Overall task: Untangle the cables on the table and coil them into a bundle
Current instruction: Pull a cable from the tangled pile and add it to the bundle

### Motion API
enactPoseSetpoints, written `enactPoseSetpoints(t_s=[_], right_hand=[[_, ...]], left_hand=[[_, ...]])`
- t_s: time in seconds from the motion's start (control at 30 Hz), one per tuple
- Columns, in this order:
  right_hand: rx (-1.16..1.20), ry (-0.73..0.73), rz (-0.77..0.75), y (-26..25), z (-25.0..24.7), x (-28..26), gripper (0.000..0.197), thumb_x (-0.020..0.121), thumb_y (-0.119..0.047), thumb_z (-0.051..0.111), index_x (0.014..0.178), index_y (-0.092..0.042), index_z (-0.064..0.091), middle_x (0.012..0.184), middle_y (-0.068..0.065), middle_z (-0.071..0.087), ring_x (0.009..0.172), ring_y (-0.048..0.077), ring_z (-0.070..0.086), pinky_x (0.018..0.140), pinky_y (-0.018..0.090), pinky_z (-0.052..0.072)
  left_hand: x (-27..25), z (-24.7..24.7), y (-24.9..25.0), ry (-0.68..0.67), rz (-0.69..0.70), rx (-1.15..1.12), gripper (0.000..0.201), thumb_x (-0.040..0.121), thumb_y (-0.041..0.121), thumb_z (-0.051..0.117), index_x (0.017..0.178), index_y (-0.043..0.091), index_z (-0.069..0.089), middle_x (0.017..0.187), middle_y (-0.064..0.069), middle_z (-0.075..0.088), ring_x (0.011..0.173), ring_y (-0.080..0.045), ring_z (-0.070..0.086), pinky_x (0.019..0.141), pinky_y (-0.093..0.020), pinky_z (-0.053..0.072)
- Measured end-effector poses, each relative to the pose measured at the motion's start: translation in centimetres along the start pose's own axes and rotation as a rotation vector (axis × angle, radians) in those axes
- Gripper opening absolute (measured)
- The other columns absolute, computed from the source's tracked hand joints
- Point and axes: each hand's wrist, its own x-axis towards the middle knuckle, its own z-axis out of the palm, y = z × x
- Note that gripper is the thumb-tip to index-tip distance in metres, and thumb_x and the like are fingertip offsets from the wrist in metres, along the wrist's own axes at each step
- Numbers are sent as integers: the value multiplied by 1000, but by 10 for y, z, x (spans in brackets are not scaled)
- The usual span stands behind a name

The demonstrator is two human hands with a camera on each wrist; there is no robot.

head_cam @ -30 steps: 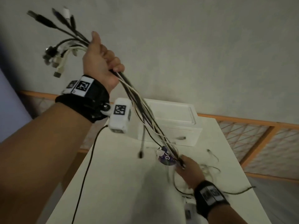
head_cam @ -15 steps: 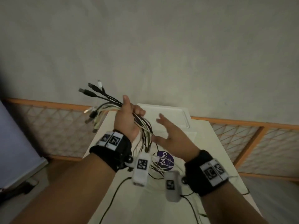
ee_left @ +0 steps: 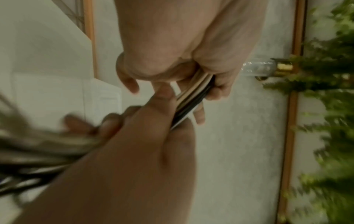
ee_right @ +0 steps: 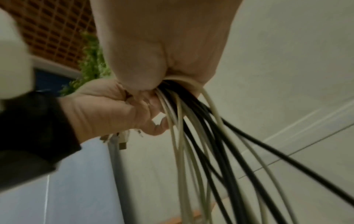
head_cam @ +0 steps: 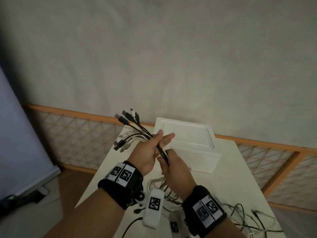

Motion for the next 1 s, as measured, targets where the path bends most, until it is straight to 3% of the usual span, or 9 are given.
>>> enactPoseSetpoints(t_s=[0.1, 0.2, 0.33, 0.4, 0.5, 0.6, 0.67, 0.87, 1.0], right_hand=[[-64, -96, 16, 13, 1, -17, 22, 98, -34, 46, 86, -16, 40, 62, -10, 42, 55, 11, 43, 52, 28, 29], [-123, -186, 63, 17, 0, -27, 22, 98, -37, 45, 88, -18, 39, 63, -9, 43, 53, 5, 40, 50, 23, 29], [-148, -331, 143, 17, -5, -29, 19, 97, -39, 48, 98, -21, 43, 74, -12, 47, 63, 3, 45, 63, 22, 39], [-202, -355, 150, 17, -14, -24, 38, 89, -38, 58, 122, -25, 43, 104, -14, 52, 94, 7, 52, 91, 33, 44], [-59, -285, 54, -7, -20, -8, 78, 80, -23, 63, 146, -23, 22, 141, -11, 35, 134, 6, 32, 116, 40, 22], [170, -163, 24, -29, 0, 8, 62, 86, -8, 55, 141, -20, 32, 131, -10, 51, 121, -2, 48, 103, 21, 40], [11, -36, 67, -27, 9, 15, 42, 94, -15, 46, 136, -17, 40, 121, -1, 61, 108, 11, 59, 92, 28, 49], [-360, -151, -53, -21, 5, 20, 42, 100, -27, 38, 141, -18, 39, 115, 7, 65, 98, 26, 64, 78, 38, 51], [-563, -253, 11, -17, 4, 22, 22, 98, -32, 36, 105, -15, 48, 84, 3, 60, 74, 27, 60, 54, 34, 40]], left_hand=[[6, -19, 14, 138, -62, -319, 35, 89, 25, 61, 59, 15, 47, 70, 0, 60, 59, -13, 62, 71, -32, 45], [5, -27, 6, 174, -49, -425, 36, 82, 30, 65, 58, 21, 41, 50, 8, 36, 40, -8, 36, 58, -27, 39], [2, -23, -12, 169, 15, -317, 45, 89, 34, 58, 51, 21, 38, 42, 8, 27, 34, -8, 26, 53, -26, 33], [2, -24, -14, 156, 66, -257, 47, 89, 36, 57, 49, 20, 38, 43, 6, 28, 38, -9, 27, 57, -27, 30], [-2, -20, -16, 103, 110, -32, 41, 88, 42, 53, 57, 17, 56, 56, 1, 46, 55, -13, 47, 67, -29, 38], [-8, -11, -22, 61, 33, 156, 35, 78, 51, 58, 101, 27, 70, 79, 2, 64, 81, -14, 60, 85, -34, 46], [-8, -10, -22, 31, 8, 143, 48, 72, 49, 62, 113, 26, 67, 86, 3, 66, 93, -15, 60, 96, -35, 45], [-12, -35, -23, -92, 32, 98, 19, 69, 26, 80, 84, 16, 77, 108, -6, 71, 110, -20, 60, 99, -33, 45], [-13, -63, -20, -75, 45, -287, 79, 38, 14, 97, 107, 13, 61, 112, -19, 68, 99, -29, 67, 84, -43, 56]])
